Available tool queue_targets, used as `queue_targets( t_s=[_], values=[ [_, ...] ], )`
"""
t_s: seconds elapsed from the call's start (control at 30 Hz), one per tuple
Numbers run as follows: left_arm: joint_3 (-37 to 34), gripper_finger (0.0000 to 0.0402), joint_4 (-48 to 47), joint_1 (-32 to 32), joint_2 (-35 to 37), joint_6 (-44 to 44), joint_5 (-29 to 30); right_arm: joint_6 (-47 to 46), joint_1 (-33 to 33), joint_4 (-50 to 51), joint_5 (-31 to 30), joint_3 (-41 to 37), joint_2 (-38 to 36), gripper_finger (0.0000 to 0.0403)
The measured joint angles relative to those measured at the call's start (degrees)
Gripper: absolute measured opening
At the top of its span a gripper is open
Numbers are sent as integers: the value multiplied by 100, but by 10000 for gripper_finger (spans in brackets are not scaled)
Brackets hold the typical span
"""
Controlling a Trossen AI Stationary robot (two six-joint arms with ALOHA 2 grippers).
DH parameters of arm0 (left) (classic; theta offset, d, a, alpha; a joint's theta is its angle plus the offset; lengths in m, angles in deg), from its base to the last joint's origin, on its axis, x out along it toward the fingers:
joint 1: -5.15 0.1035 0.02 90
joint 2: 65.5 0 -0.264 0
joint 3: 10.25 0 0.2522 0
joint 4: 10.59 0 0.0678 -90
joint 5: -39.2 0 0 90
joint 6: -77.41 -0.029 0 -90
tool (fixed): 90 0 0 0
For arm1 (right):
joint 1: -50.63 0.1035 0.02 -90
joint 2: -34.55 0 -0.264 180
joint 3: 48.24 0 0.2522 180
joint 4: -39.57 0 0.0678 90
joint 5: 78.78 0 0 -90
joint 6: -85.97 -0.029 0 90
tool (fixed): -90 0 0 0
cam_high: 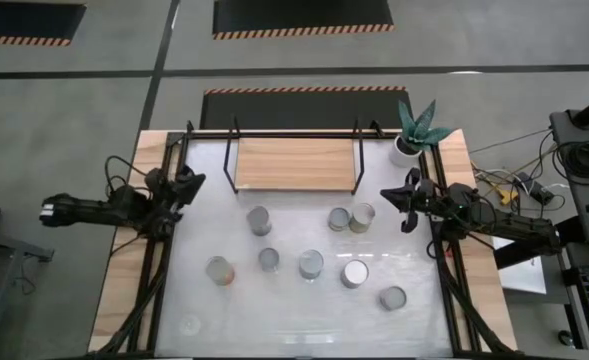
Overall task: Pick and place cans onto a shelf
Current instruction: Put the canned pineapple on the shelf
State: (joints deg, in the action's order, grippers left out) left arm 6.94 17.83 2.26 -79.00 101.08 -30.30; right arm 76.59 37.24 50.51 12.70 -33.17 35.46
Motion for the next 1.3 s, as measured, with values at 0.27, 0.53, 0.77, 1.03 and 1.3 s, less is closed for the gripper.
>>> queue_targets(
  t_s=[0.27, 0.53, 0.77, 1.03, 1.3],
  values=[
    [1505, 0, -1488, 0, -1508, 514, -401, 11, -3, -631, -6, -3, 2, 9],
    [4683, 0, -9114, -419, -3142, 2468, -2024, 258, -4, -2505, -14, -3, 1, 9],
    [5890, 0, -11042, -1477, -4822, 2449, -3054, 324, -4, -2766, -13, -3, 18, 9],
    [6519, 0, -11135, -3200, -5970, 2548, -2048, 690, -4, -3022, -9, -3, 63, 9],
    [7083, 65, -11877, -3543, -6778, 2863, -1349, 831, -4, -3095, 2, -3, 63, 9]
  ],
)
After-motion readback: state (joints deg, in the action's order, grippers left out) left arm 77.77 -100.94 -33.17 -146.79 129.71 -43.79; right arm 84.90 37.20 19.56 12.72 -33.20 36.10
